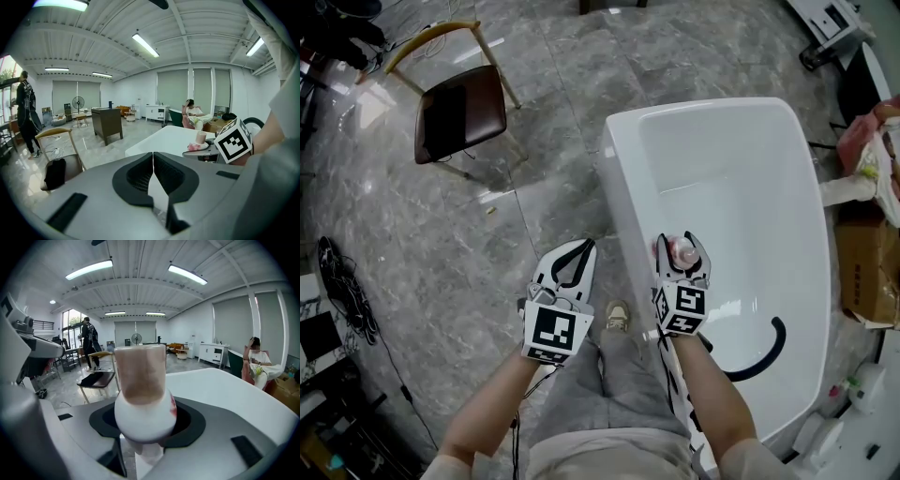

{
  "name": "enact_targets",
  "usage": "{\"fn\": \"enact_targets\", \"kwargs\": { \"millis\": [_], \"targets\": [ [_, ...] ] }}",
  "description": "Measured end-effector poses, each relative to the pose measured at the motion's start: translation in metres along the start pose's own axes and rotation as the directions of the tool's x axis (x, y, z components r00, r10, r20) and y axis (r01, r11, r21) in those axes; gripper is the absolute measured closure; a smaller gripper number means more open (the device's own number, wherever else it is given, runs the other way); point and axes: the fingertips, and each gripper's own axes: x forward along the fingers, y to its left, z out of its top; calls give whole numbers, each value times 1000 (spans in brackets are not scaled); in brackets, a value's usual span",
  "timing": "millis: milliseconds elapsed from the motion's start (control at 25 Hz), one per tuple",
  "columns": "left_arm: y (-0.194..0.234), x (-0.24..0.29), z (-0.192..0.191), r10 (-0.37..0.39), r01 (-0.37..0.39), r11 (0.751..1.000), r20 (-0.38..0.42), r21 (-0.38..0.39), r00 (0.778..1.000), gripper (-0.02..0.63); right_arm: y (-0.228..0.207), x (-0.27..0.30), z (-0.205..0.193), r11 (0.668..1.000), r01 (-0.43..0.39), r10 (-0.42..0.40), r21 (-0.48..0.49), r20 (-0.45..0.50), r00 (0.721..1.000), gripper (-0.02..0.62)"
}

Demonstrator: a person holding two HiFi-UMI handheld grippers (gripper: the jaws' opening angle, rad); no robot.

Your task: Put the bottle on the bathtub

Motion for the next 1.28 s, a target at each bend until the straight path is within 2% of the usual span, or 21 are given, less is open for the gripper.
{"fn": "enact_targets", "kwargs": {
  "millis": [200, 360, 560, 840, 920, 1080, 1200, 1280],
  "targets": [
    [-1, -7, 9, 11, -11, 1000, 6, 4, 1000, 583, 0, 1, 6, 999, -8, 6, -49, -35, 999, 311],
    [-3, -21, 21, 16, -16, 1000, 5, 15, 1000, 583, 4, -7, 21, 999, -35, 33, -38, -50, 998, 280],
    [5, -46, 54, 67, -66, 998, 35, -19, 997, 583, 15, -24, 62, 996, -91, 91, -8, -51, 995, 267],
    [-6, -85, 111, 63, -70, 996, 106, 62, 992, 583, 18, -72, 128, 993, -118, 118, -3, 12, 993, 269],
    [-5, -97, 129, 65, -76, 993, 129, 85, 989, 583, 21, -90, 147, 992, -129, 129, 8, 37, 991, 291],
    [-6, -121, 165, 67, -87, 990, 174, 109, 982, 583, 24, -134, 191, 992, -125, 123, 16, 112, 986, 400],
    [-11, -144, 193, 82, -106, 989, 208, 105, 975, 583, 27, -172, 223, 989, -150, 147, 11, 157, 977, 455],
    [-14, -157, 209, 86, -119, 983, 220, 141, 972, 583, 31, -193, 243, 985, -171, 168, 2, 179, 969, 494]
  ]
}}
